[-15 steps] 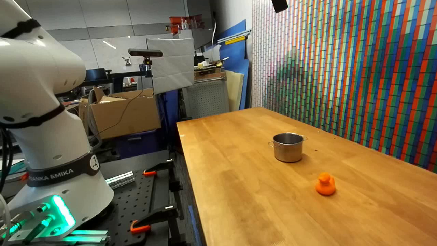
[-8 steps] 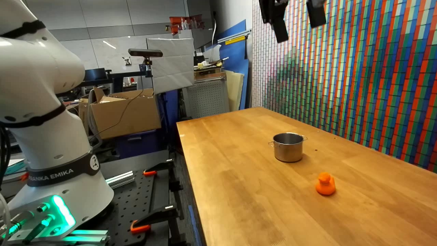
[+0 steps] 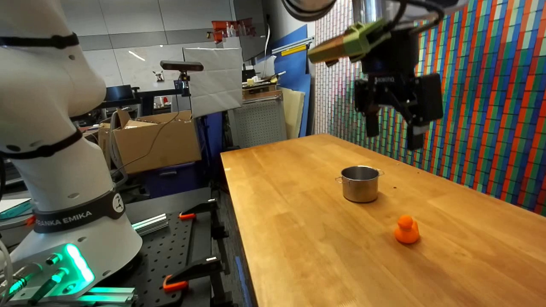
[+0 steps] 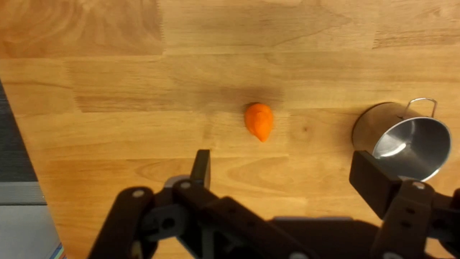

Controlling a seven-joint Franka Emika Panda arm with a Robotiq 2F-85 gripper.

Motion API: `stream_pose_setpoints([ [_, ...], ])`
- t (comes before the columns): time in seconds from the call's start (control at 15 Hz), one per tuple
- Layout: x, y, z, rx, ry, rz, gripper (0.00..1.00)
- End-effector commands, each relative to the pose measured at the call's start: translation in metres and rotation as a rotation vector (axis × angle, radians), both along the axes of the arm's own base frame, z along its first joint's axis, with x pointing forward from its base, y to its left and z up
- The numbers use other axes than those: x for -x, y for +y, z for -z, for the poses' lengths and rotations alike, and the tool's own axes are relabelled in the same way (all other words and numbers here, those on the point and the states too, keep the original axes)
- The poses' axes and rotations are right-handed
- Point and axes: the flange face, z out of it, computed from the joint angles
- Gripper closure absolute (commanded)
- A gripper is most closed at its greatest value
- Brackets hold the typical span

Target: Place orange duck toy into the silver bowl

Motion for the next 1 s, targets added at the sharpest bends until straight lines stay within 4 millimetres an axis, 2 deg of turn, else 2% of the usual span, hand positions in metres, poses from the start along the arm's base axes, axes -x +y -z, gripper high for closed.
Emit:
stream_pose_setpoints([
  [0.0, -0.03, -0.005, 0.047, -0.004, 0.013, -0.024, 0.0],
  [0.2, -0.04, 0.007, 0.087, -0.008, 0.03, -0.051, 0.0],
  [0.53, -0.053, 0.021, 0.139, 0.009, 0.02, -0.088, 0.0],
  [0.87, -0.06, 0.014, 0.18, 0.022, 0.023, -0.091, 0.0],
  [0.93, -0.06, 0.012, 0.187, 0.024, 0.029, -0.088, 0.08],
])
